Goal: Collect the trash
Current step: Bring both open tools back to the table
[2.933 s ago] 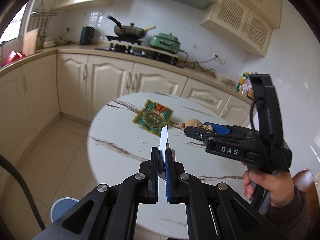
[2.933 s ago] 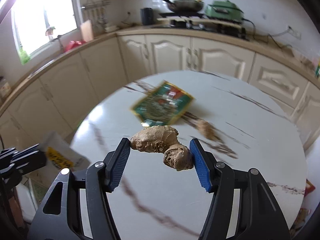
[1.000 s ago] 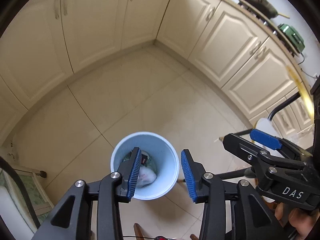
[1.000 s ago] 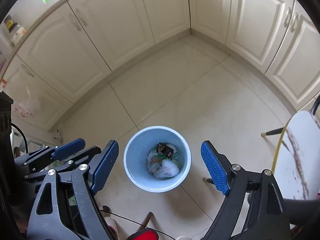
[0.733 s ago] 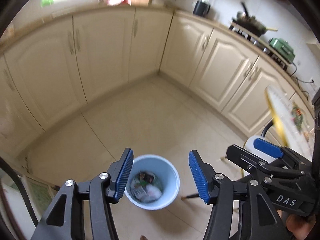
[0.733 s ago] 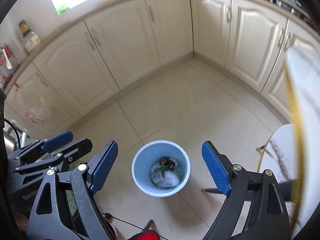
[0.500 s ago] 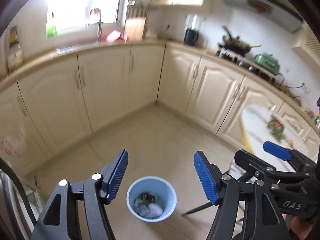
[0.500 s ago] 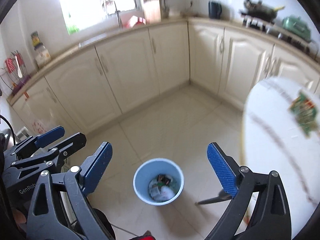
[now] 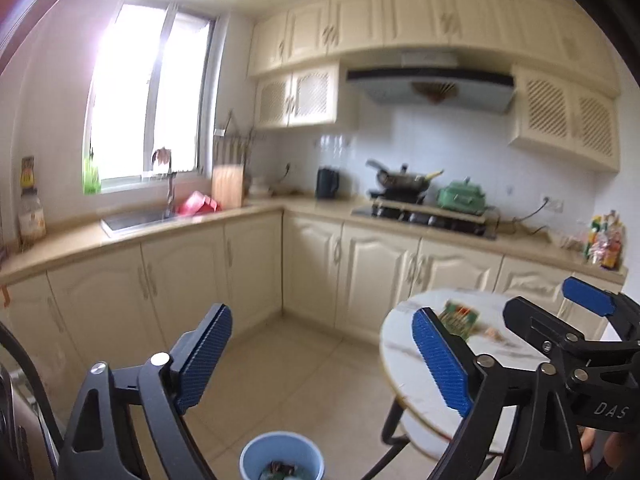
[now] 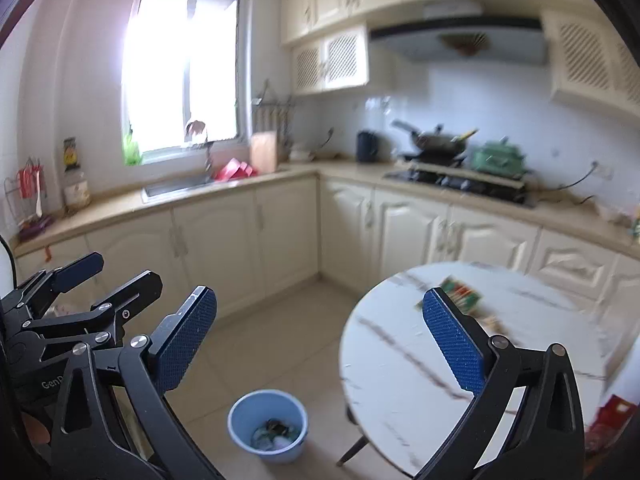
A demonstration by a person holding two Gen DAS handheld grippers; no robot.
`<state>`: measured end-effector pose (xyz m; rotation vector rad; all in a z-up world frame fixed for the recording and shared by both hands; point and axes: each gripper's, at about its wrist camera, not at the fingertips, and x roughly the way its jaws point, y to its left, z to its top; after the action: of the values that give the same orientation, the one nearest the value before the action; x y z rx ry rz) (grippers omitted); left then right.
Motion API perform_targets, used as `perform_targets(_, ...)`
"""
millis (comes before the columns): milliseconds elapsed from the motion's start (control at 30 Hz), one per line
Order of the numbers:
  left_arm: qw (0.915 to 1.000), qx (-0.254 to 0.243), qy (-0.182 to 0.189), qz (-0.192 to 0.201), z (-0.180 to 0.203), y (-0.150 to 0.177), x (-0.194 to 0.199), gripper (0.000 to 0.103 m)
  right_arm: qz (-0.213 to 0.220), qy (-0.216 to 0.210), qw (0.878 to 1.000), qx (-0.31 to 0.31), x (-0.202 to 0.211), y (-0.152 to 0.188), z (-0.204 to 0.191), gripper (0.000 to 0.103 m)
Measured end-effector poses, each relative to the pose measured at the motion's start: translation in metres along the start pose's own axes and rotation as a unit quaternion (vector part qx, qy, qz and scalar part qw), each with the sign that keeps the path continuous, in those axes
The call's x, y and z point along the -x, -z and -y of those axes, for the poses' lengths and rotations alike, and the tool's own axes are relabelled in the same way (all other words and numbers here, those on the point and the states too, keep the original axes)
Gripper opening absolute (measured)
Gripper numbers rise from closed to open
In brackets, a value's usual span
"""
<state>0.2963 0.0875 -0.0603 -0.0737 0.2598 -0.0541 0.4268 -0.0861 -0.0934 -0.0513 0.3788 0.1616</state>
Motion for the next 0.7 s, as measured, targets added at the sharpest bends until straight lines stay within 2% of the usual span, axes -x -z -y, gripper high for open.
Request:
perform_targets(67, 0.9997, -0.003, -0.004, 0.023, 0.013, 0.008, 0.022, 0.102, 0.021, 0.012, 1.0, -0.001, 0.022, -0.005, 0.004, 0.103)
perform_targets(133, 0.9989, -0.007, 0.001, 0.046, 0.03, 0.012, 0.04, 0.102, 0.044, 0.027, 0.999, -0.002, 0.048, -0.009, 0.008, 0.103)
perform_targets(333, 0.9963, -0.017, 0.018, 0.083, 0.036, 0.068, 0.086, 0.102, 0.094, 0.071, 0.993, 0.003, 0.1, -0.018, 0.022, 0.103)
perform_targets(433, 0.9955, -0.022, 0.025, 0.089, 0.037, 0.087, 0.089, 0.102, 0.106, 0.084, 0.991, -0.001, 0.114, -0.02, 0.03, 0.103)
perform_targets(700, 0.9945, -0.033, 0.051, 0.085, 0.063, 0.084, 0.065, 0.102, 0.116, 0.122, 0.986, -0.014, 0.125, -0.017, 0.063, 0.103)
